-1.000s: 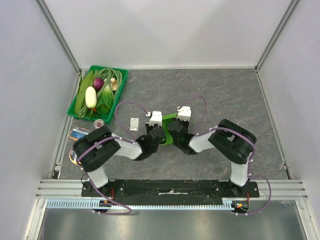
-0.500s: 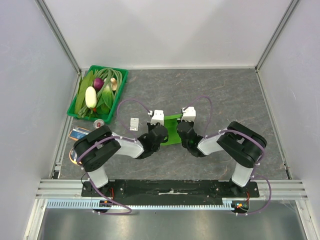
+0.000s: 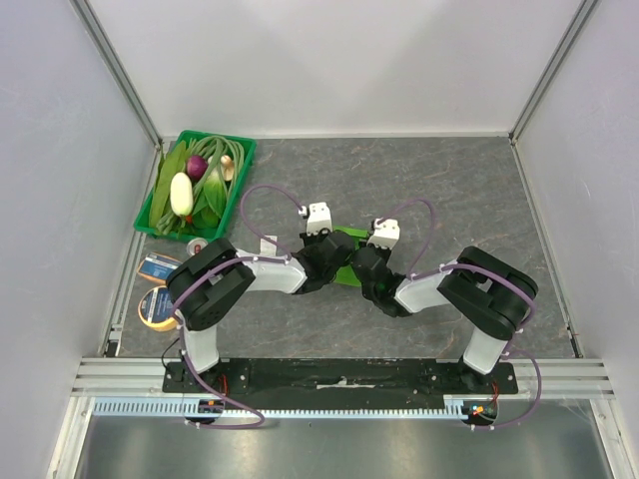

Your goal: Fold the paper box

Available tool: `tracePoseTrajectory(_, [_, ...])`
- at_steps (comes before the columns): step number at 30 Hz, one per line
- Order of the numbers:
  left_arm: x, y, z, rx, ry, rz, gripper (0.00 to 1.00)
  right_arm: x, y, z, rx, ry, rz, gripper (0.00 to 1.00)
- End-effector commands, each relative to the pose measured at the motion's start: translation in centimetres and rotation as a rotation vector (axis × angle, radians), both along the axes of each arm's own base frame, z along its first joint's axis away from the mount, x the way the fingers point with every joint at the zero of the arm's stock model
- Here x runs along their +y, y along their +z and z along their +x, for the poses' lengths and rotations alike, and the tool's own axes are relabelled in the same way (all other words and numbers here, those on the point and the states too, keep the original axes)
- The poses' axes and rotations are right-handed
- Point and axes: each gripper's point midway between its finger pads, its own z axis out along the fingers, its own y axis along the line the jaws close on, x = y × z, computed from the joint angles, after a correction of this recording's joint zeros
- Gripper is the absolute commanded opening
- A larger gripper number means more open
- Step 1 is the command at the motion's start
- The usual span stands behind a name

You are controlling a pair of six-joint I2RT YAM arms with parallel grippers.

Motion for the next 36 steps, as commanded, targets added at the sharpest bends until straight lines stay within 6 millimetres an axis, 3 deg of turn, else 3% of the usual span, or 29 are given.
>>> tracePoseTrajectory(1, [3.7, -4.4, -1.8, 0.114, 0.122, 0.134, 0.02, -1.0, -0.8, -0.5, 0.037, -0.079, 0.007, 0.00])
tracePoseTrajectory(6, [4.2, -5.2, -2.3, 0.148, 0.153, 0.147, 0.02, -0.5, -1.6, -0.4, 0.051, -0.081, 0.003, 0.00])
tracePoseTrajectory(10, [3.6, -4.6, -2.4, 0.148, 0.109, 0.115, 0.02, -0.3, -1.6, -0.1, 0.055, -0.070, -0.047, 0.00])
tracePoseTrajectory(16, [2.6, -3.6, -3.0, 0.134, 0.004, 0.037, 0.27, -0.7, -1.8, 0.4, 0.078, -0.064, -0.090, 0.00])
tracePoseTrajectory(20, [2.5, -2.4, -3.6, 0.132, -0.030, -0.003, 0.38, -0.7, -1.9, 0.4, 0.080, -0.044, -0.107, 0.20])
tracePoseTrajectory(25, [3.8, -0.7, -5.9, 0.130, -0.093, -0.087, 0.51, -0.7, -1.3, -0.1, 0.085, -0.004, -0.120, 0.33])
tracePoseTrajectory(27, [5.1, -0.9, -7.6, 0.150, -0.114, -0.100, 0.54, -1.0, -1.0, -0.5, 0.095, 0.010, -0.131, 0.52])
tracePoseTrajectory(29, [4.9, 1.3, -8.7, 0.127, -0.181, -0.189, 0.58, -1.2, -0.6, -1.4, 0.122, 0.049, -0.145, 0.69])
tracePoseTrajectory(30, [5.6, 0.8, -9.6, 0.141, -0.204, -0.195, 0.59, -1.4, -0.4, -1.7, 0.133, 0.064, -0.161, 0.75])
tracePoseTrajectory(31, [5.2, 2.8, -10.2, 0.112, -0.256, -0.255, 0.60, -1.4, 0.7, -1.9, 0.126, 0.083, -0.156, 0.78])
tracePoseTrajectory(32, [5.4, 3.3, -10.5, 0.106, -0.269, -0.271, 0.60, -1.5, 0.3, -2.7, 0.165, 0.124, -0.177, 0.87])
tracePoseTrajectory(34, [5.6, 4.4, -11.6, 0.108, -0.339, -0.292, 0.61, -2.5, 1.7, -3.4, 0.171, 0.140, -0.194, 0.91])
tracePoseTrajectory(36, [6.0, 4.7, -11.3, 0.127, -0.357, -0.303, 0.61, -3.0, 2.1, -4.2, 0.198, 0.192, -0.199, 0.94])
